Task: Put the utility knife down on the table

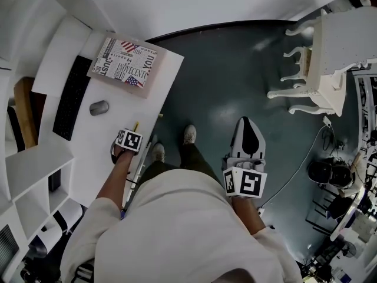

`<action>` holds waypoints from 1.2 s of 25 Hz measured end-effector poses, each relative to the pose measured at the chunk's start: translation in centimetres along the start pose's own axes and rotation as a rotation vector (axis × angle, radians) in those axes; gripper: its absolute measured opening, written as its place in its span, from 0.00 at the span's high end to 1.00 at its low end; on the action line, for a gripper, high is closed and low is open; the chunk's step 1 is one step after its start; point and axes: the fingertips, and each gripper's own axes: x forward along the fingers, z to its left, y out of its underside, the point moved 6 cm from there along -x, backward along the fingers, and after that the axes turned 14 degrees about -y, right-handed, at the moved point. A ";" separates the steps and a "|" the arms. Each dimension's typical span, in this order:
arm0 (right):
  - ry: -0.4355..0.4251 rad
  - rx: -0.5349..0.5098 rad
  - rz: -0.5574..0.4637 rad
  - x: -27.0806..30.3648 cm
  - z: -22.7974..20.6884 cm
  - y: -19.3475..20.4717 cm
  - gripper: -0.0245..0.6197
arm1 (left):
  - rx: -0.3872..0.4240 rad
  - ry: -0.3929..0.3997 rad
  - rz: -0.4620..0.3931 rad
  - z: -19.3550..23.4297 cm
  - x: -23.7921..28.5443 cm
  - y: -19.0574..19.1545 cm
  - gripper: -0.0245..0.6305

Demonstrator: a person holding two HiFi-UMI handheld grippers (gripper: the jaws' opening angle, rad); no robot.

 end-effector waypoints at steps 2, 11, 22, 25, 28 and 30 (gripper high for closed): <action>-0.001 0.004 -0.001 0.2 -0.4 0.1 0.96 | -0.001 -0.004 0.010 0.0 0.1 0.0 0.87; -0.016 0.007 0.000 0.4 -1.1 -0.1 0.95 | -0.019 -0.009 0.011 0.3 -0.2 0.0 0.82; -0.046 -0.022 -0.021 0.2 0.9 -1.3 0.95 | -0.071 0.001 -0.087 1.0 -2.0 0.6 0.79; -0.056 -0.032 -0.033 0.0 1.7 -1.6 0.95 | -0.097 0.001 -0.134 1.4 -3.2 0.7 0.79; -0.069 -0.043 -0.047 -0.3 2.7 -2.2 0.95 | -0.125 -0.016 -0.199 2.2 -5.0 0.8 0.80; -0.078 -0.051 -0.062 -0.4 3.6 -2.7 0.96 | -0.146 -0.032 -0.243 3.0 -6.2 1.0 0.81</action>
